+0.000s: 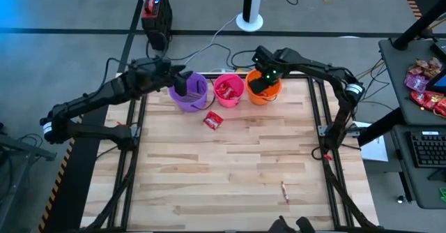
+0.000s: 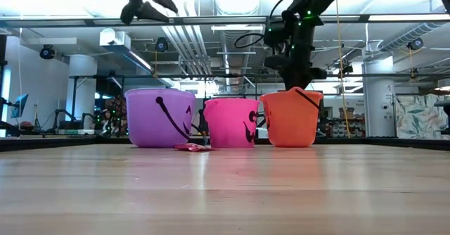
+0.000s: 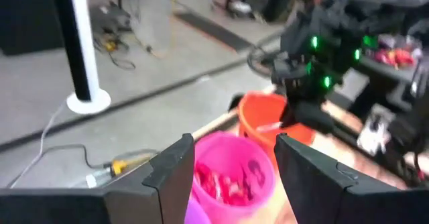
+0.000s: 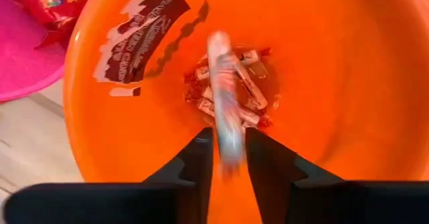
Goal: Sort candy by brand, put in halloween buckets
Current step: Put the transparent candy roll into the orange bucket
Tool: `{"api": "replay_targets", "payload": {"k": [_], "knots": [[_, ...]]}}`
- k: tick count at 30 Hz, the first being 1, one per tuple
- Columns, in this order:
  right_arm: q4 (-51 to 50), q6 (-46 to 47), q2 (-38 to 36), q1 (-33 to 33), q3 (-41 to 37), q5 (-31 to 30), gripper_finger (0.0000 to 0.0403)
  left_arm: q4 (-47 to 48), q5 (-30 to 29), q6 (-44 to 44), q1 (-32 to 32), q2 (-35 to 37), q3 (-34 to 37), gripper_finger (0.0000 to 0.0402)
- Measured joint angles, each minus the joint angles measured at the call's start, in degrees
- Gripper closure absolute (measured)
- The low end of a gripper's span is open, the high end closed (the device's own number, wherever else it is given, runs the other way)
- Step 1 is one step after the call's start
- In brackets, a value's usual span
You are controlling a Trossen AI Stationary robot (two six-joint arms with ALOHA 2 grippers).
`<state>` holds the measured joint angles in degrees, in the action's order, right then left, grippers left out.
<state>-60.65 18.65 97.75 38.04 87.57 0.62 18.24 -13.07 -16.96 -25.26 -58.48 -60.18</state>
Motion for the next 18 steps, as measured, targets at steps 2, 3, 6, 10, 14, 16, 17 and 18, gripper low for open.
{"api": "replay_targets", "payload": {"k": [2,3,6,10,14,16,17,18], "knots": [[0.0,0.4,0.1,0.0,0.0,0.0,0.0302,0.9,1.4,0.5,-0.6,-0.7,0.0,0.0211],[0.0,0.9,0.1,0.0,0.0,0.0,0.0292,1.1,1.6,0.9,-0.7,-1.0,0.0,0.0211],[0.0,0.9,-0.6,0.2,0.0,-0.2,0.0268,1.2,1.6,2.2,-0.8,-1.5,0.0,0.0211],[-0.6,0.9,-3.0,0.1,0.0,2.3,0.0247,1.2,1.7,2.8,-0.7,-1.7,0.0,0.0211],[-3.6,0.9,-6.6,-0.6,0.0,15.2,0.024,1.2,1.7,2.7,-0.7,-1.7,0.0,0.0211],[-5.7,1.4,-8.6,-2.2,0.0,22.1,0.024,1.2,1.7,2.7,-0.7,-1.7,0.0,0.0211],[-6.9,2.0,-9.5,-3.4,0.0,24.9,0.0242,1.1,1.7,2.7,-0.7,-1.7,0.0,0.0211],[-8.1,2.8,-10.5,-4.8,0.0,26.8,0.0243,1.1,1.7,2.7,-0.7,-1.8,0.0,0.0211]]}}
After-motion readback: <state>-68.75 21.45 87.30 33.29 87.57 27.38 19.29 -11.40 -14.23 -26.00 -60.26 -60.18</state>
